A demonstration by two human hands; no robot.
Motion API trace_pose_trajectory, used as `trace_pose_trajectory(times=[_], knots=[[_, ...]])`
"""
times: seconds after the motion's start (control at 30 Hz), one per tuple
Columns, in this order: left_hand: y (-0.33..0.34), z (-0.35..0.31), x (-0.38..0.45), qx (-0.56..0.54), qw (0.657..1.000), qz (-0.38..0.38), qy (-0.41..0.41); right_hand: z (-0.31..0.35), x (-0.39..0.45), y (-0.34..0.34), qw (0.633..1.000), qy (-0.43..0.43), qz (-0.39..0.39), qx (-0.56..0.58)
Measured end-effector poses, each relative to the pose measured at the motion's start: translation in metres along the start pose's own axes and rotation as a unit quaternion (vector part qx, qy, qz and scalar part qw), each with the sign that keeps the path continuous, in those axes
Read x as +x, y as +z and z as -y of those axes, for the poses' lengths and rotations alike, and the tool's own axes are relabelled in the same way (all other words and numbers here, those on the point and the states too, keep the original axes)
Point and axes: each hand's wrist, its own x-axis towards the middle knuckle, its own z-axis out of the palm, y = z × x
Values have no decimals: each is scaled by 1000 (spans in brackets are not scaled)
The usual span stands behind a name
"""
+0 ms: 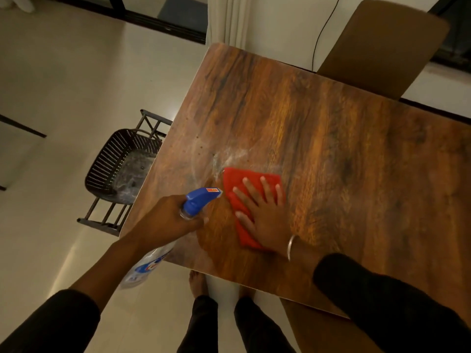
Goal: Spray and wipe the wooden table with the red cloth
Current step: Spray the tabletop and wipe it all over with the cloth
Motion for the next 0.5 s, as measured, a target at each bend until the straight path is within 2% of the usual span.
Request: trace_pose_trajectory(times=[0.07, 0.17, 0.27, 0.37, 0.5], knots=[[4, -2, -1, -6, 1000, 17, 8, -14, 39, -17, 996, 93, 2, 15], [6, -6, -3, -6, 1000, 22, 11, -11, 63, -25, 989, 147, -3, 16], [4, -11, -2, -14, 1000, 14, -1, 15, 22, -12, 995, 103, 2, 9], [4, -20, 3, -9, 999, -32, 7, 30, -59, 9, 999, 31, 24, 8], [10, -35, 13, -23, 998, -59, 18, 5, -103, 6, 997, 2, 80, -3]])
